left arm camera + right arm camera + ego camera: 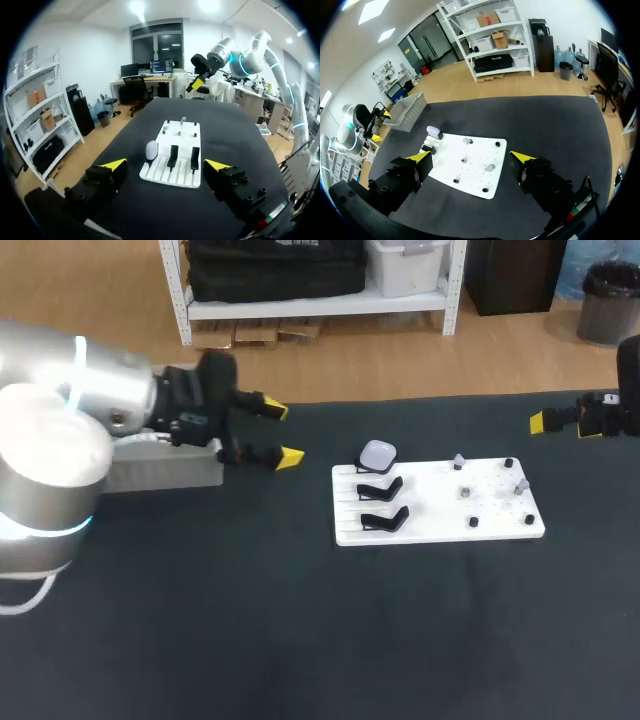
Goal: Pick up each earbud case from the left stands, insert the matching earbuds, close the lid, and place the case in the box.
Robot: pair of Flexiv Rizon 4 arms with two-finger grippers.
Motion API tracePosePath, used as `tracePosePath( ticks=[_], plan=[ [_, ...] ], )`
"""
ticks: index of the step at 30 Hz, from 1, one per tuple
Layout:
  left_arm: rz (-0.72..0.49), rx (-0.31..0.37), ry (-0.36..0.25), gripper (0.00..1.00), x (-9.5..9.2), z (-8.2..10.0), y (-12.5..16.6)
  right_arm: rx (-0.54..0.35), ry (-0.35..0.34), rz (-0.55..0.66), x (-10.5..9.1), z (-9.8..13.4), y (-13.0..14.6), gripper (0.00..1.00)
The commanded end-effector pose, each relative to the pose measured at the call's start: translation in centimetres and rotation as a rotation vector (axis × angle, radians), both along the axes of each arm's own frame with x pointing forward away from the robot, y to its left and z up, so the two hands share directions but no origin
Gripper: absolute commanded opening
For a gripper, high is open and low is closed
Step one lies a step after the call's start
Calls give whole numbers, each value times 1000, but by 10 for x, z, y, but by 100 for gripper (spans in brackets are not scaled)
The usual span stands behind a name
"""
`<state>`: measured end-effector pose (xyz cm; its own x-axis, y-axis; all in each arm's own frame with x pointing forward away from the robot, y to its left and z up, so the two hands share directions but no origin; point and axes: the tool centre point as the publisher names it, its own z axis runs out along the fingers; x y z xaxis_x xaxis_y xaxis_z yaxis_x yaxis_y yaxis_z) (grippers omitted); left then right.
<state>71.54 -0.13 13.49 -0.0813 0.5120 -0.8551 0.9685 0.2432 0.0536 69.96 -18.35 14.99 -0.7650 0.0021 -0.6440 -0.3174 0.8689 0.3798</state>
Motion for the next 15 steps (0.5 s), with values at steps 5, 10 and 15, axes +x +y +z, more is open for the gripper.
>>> tracePosePath(
  ticks=[5,10,15],
  plan=[
    [-137,9,41,100,59,-40,-63,2,0,3,1,-1,-1,100],
    [-142,-8,54,100,68,-57,-76,2,0,3,1,-1,-1,100],
    [-136,-24,79,100,70,-78,-88,2,0,3,1,-1,-1,100]
  ],
)
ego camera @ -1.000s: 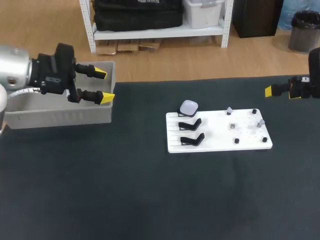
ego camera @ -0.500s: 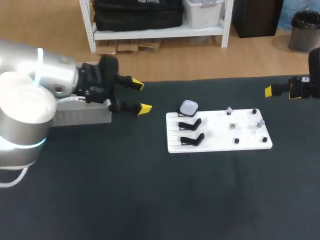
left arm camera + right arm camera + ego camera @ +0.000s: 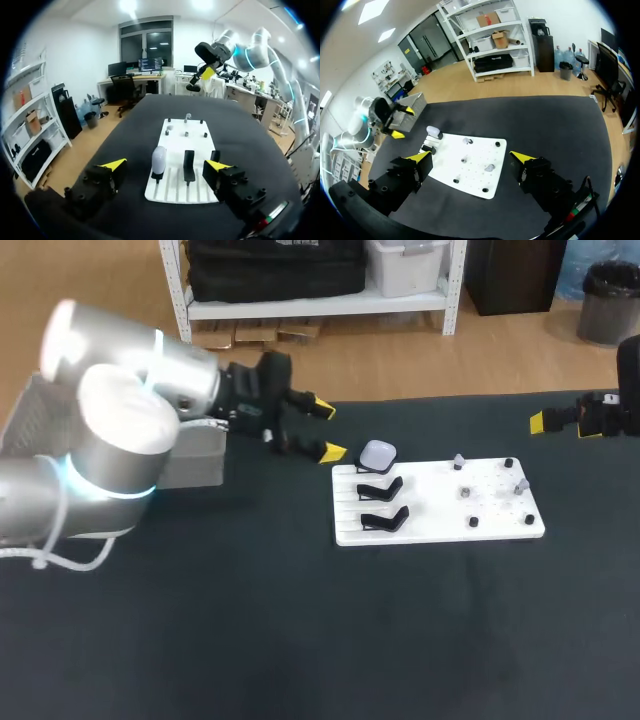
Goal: Pick up each earbud case from the left stands, insert the matching earbuds, close the lid, and place the case in the box.
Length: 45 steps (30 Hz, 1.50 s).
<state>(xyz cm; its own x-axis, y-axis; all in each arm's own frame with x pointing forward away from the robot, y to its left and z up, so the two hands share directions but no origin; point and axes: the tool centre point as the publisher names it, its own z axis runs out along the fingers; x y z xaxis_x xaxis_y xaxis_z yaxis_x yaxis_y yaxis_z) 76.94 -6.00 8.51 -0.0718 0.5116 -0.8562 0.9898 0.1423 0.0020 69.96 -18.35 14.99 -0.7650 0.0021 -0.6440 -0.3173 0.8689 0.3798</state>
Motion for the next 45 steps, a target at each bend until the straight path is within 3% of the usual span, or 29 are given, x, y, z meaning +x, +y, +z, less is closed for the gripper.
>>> tracePosePath(
  ticks=[1,13,21,25,30,33,36,45],
  plan=[
    [-33,-19,37,100,16,-31,-31,2,0,3,1,-1,0,100],
    [-23,-39,62,100,23,-59,-46,2,0,3,1,-1,0,100],
    [-29,-52,77,99,25,-66,-50,2,0,3,1,-1,0,100],
    [-37,-56,83,84,25,-69,-53,2,0,3,1,-1,0,100],
    [-50,-60,89,77,26,-70,-57,2,0,3,1,-1,0,100],
    [-62,-59,91,67,25,-71,-61,2,0,3,1,-1,0,100],
    [-66,-61,94,66,24,-72,-63,2,0,3,1,-1,0,100],
    [-77,-62,105,36,25,-77,-67,2,0,3,1,-1,0,100]
  ],
)
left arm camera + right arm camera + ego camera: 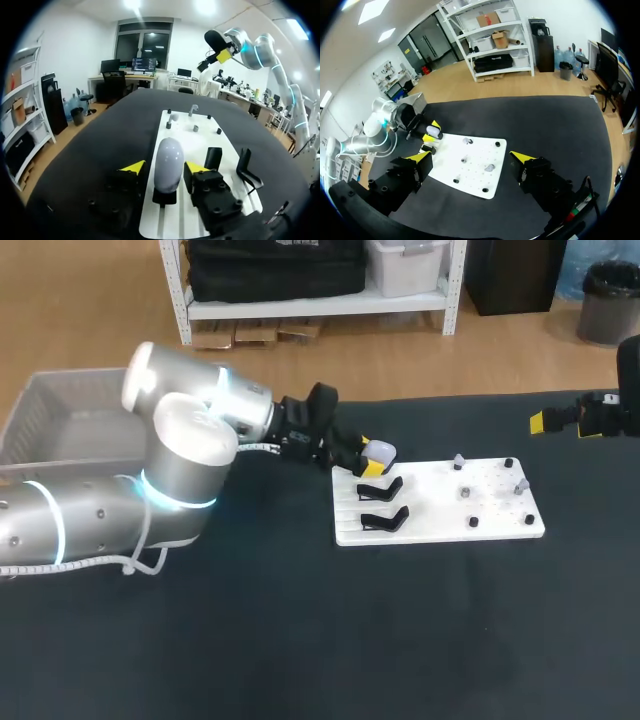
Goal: Pick up each earbud case from the left stands, insert the matching earbuds, close the lid, and place the case in the box.
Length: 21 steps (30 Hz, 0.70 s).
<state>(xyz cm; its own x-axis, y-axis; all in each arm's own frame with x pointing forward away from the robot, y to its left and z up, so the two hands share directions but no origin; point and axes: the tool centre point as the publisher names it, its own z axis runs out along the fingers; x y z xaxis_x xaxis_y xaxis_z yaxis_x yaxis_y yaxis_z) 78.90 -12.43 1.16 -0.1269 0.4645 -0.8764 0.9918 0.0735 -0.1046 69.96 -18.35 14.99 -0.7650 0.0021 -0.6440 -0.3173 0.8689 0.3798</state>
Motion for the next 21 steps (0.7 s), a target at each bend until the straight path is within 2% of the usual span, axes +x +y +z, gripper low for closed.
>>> tracePosePath(
  ticks=[1,3,6,7,12,21],
  plan=[
    [-12,-1,6,35,4,-4,-3,2,0,3,1,-1,0,100],
    [-15,-1,9,33,4,-5,-3,2,0,3,1,-1,0,100],
    [-17,-3,13,5,3,-6,-4,2,0,3,1,-1,0,100],
    [-18,-3,14,0,2,-6,-4,2,0,3,1,-1,0,100],
    [-5,-14,5,0,1,1,1,2,0,3,1,-1,0,100],
    [30,-24,-44,0,6,25,13,-3,7,9,1,-2,3,100]
  ],
)
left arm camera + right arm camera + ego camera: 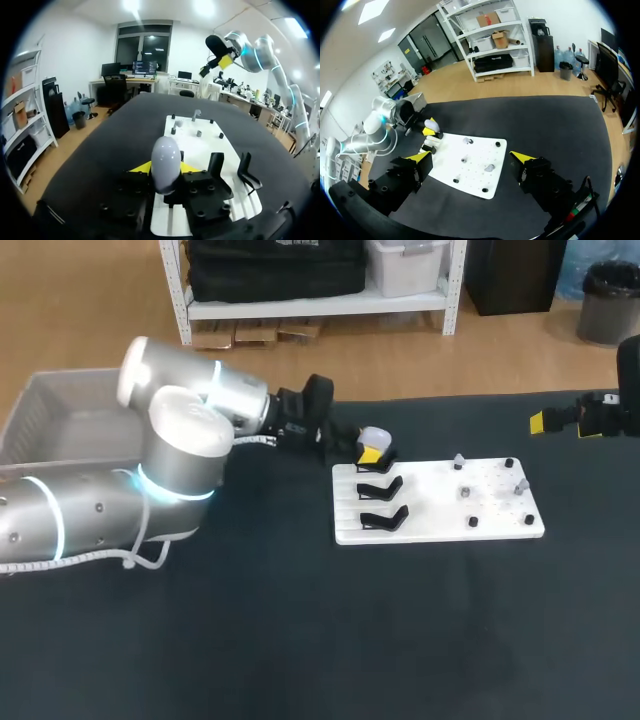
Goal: Pick up each earbud case from the left stands, insert the matching earbuds, close the lid, and place the case in the box.
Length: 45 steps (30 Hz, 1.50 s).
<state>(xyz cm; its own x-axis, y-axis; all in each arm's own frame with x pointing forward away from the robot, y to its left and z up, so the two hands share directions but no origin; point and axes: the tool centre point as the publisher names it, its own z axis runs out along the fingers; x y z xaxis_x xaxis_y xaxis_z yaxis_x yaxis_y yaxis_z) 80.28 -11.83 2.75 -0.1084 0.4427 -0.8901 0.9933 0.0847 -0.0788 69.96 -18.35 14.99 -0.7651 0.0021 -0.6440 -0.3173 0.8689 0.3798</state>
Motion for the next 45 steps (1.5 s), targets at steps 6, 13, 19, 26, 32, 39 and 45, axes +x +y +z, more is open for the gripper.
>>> tracePosePath(
  ticks=[6,13,19,26,32,39,45],
  plan=[
    [22,2,-52,0,-11,31,8,-12,65,89,0,-26,49,100],
    [-4,40,-115,0,-23,59,-6,-17,105,188,-2,-38,92,100],
    [-32,72,-153,0,-33,70,-23,-27,117,256,1,-38,117,100],
    [-74,59,-178,0,-46,74,-38,-44,120,289,6,-36,135,100],
    [-95,52,-183,0,-59,73,-41,-54,121,290,11,-36,137,100],
    [-114,45,-188,0,-68,75,-45,-60,123,275,19,-35,136,100],
    [-129,42,-184,0,-72,74,-47,-57,116,258,25,-32,134,100]
  ],
)
